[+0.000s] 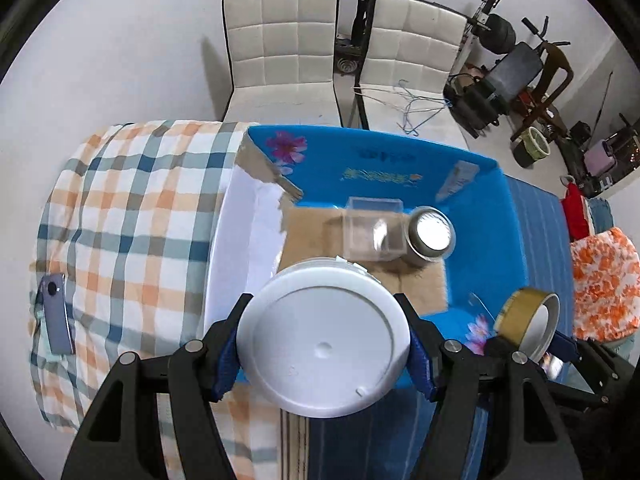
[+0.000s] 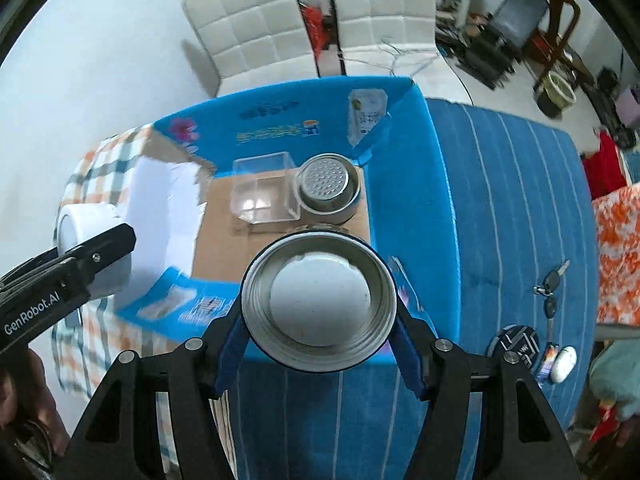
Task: Organize rigid objects
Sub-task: 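Carry the white lid with the left tool while the right tool carries the tape roll into the box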
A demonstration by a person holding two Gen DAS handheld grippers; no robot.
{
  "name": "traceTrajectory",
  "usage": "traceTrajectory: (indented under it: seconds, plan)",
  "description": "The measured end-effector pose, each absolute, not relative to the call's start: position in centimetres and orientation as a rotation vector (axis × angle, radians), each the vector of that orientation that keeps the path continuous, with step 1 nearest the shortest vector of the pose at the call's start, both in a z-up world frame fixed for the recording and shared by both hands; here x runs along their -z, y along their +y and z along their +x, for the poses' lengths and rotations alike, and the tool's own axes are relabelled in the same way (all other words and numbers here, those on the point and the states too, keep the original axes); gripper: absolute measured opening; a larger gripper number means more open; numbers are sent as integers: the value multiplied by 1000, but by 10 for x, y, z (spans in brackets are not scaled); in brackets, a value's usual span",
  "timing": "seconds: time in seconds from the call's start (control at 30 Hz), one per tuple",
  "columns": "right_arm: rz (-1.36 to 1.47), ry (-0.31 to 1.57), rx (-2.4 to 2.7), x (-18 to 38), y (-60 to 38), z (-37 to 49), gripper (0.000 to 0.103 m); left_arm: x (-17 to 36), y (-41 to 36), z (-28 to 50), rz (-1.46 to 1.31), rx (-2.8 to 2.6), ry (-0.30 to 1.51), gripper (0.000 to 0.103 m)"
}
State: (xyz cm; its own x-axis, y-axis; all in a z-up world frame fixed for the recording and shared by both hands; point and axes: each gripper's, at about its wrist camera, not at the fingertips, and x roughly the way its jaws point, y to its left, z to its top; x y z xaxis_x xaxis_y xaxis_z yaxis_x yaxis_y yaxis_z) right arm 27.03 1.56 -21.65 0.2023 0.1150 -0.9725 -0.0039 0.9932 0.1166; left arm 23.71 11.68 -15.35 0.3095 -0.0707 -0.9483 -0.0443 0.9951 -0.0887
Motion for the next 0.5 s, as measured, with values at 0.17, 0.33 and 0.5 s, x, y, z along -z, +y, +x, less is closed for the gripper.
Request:
traceTrajectory:
  seconds: [0.17,0.33,0.5]
  plan:
    - [135,1431,-32,259,12,304,67,196,119,285,-114,51,1345,65]
    - [141,1480,9,296,13,322,67,236,122,319,-111,56,1424,65]
    - [155,1539,24,328,13,333,67,262,122,341,-110,58,1475,65]
